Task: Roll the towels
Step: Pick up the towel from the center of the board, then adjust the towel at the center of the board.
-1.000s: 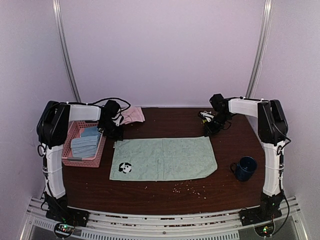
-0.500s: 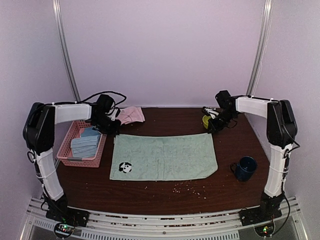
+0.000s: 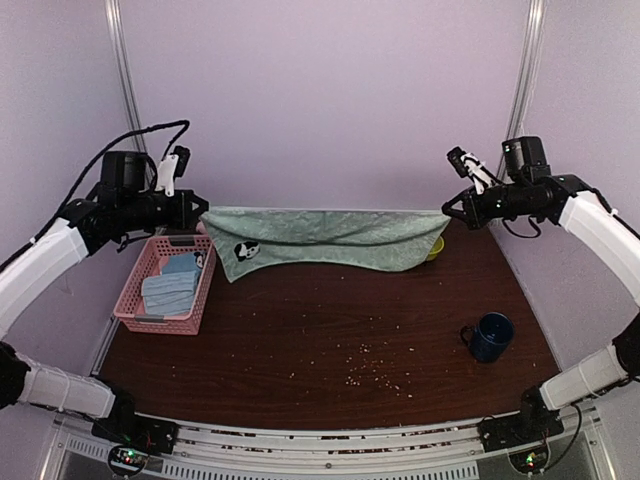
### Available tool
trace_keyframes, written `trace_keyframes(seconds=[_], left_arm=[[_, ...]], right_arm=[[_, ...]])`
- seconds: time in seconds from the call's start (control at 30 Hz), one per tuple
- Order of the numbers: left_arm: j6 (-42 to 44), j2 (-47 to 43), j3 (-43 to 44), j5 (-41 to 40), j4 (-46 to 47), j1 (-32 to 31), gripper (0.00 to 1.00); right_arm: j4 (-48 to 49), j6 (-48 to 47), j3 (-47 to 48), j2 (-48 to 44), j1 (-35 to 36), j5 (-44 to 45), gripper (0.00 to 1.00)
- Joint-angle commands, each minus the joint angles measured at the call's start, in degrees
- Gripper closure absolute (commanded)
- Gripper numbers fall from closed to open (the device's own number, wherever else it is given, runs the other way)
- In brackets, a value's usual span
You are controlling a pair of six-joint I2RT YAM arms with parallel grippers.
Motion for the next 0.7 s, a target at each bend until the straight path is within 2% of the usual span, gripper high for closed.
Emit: trace_keyframes(seconds=[0.0, 0.17, 0.23, 0.33, 0.53, 0.67], left_arm=[[2.04, -8.40, -0.75, 1.48, -0.91, 0.05, 1.00], [2.13, -15.09, -0.65, 4.85, -4.48, -0.19, 1.00], [1.62, -16.24, -1.08, 6.28, -5.06, -0.20, 1.00], [0.41, -15.27, -3.13, 6.93, -4.86, -0.21, 1.00], [-2.99, -3.50, -8.57, 1.09, -0.85, -0.21, 1.00], [-4.05, 8.96, -9.86, 2.45, 5.81, -0.21, 1.00]], right_arm=[[-0.80, -2.31, -4.38, -8.81, -0.27, -3.71, 1.00], [-5.21, -4.69, -8.20, -18.86, -0.29, -10.03, 0.99], [-7.98, -5.88, -8.56, -19.16, -0.42, -12.26, 0.99], [-7.05, -5.47, -11.78, -19.24, -0.42, -12.30, 0.99], [-2.05, -6.05, -17.50, -12.16, -0.33, -4.36, 1.00], [2.17, -7.89, -18.24, 1.65, -0.43, 2.02, 1.00]])
